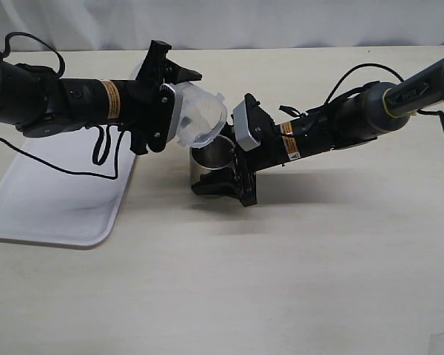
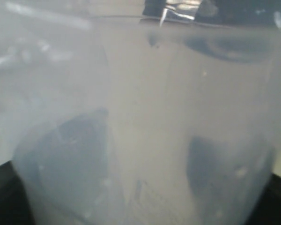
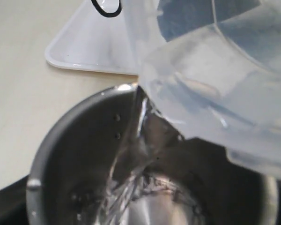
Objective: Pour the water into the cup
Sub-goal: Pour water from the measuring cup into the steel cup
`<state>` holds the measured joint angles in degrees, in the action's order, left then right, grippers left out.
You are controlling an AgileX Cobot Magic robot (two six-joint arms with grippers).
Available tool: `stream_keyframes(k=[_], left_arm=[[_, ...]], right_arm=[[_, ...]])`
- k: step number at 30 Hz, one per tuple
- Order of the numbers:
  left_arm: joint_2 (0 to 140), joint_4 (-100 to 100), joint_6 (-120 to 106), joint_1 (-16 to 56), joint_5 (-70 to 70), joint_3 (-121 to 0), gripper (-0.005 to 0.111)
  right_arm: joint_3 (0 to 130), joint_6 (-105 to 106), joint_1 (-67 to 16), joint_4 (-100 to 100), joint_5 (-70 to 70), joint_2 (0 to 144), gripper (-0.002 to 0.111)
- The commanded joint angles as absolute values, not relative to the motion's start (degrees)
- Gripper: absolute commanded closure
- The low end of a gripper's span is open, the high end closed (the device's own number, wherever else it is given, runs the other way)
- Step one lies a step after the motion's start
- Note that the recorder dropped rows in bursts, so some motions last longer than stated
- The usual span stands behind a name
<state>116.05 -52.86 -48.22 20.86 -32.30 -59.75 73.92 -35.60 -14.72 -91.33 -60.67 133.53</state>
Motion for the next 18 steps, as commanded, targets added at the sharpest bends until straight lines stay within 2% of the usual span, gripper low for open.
stream_keyframes(k=[1, 18], left_arm=[[116.09, -50.07, -49.73, 21.06, -35.71, -60.24, 0.107], [116.09, -48.30, -54.68, 21.41, -35.89, -60.24, 0.107]], right_arm=[[73.99, -35.31, -14.79, -90.87, -61.13, 133.29, 0.104], [73.99, -35.31, -14.79, -90.87, -61.13, 133.29, 0.104]])
